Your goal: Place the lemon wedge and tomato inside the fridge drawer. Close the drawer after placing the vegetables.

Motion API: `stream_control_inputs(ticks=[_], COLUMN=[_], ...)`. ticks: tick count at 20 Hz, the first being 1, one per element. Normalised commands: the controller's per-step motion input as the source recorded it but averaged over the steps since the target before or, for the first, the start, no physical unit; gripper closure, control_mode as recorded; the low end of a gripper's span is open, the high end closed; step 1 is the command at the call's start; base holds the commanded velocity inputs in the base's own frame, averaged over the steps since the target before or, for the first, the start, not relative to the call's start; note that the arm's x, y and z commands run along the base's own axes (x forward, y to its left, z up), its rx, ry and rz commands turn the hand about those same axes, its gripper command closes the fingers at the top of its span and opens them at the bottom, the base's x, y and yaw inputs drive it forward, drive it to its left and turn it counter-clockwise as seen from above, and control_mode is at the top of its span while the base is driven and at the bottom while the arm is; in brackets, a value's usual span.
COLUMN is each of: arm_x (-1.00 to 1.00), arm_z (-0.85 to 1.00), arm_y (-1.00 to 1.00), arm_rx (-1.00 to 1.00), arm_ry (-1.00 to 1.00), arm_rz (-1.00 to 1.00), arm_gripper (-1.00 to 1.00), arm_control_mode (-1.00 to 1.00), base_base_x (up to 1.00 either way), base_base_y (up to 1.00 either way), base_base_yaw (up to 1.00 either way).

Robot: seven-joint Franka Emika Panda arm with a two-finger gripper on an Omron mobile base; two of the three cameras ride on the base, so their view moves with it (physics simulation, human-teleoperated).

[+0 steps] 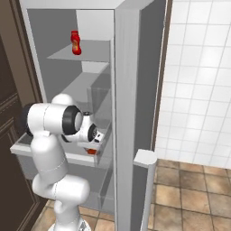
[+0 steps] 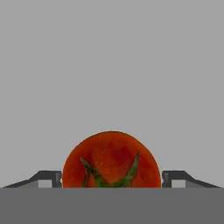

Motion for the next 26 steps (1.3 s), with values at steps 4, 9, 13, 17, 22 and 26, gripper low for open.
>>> stream_control_inputs(ticks=[4,9,13,17,22,26], arm_x=[-0.03,-0.08,-0.42,-0.80,-1.00,-1.00], arm_z=[0.32,0.48,0.81,0.76,0.69,0.77], arm_y=[0.00,0.03,0.29,0.58,0.78,0.82], arm_rx=[0.00,0.00,0.00,-0.01,-0.03,-0.02], arm_ry=[0.00,-0.01,-0.13,-0.18,-0.19,-0.21], arm_rz=[0.00,0.00,0.00,0.01,0.01,0.00], arm_gripper=[-1.00,-1.00,-1.00,-1.00,-1.00,-1.00], arm_control_mode=[-1.00,-1.00,-1.00,-1.00,-1.00,-1.00], base_base_x=[0.00,0.00,0.00,0.00,0.00,0.00], base_base_y=[0.00,0.00,0.00,0.00,0.00,0.00], base_base_yaw=[0.00,0.00,0.00,0.00,0.00,0.00])
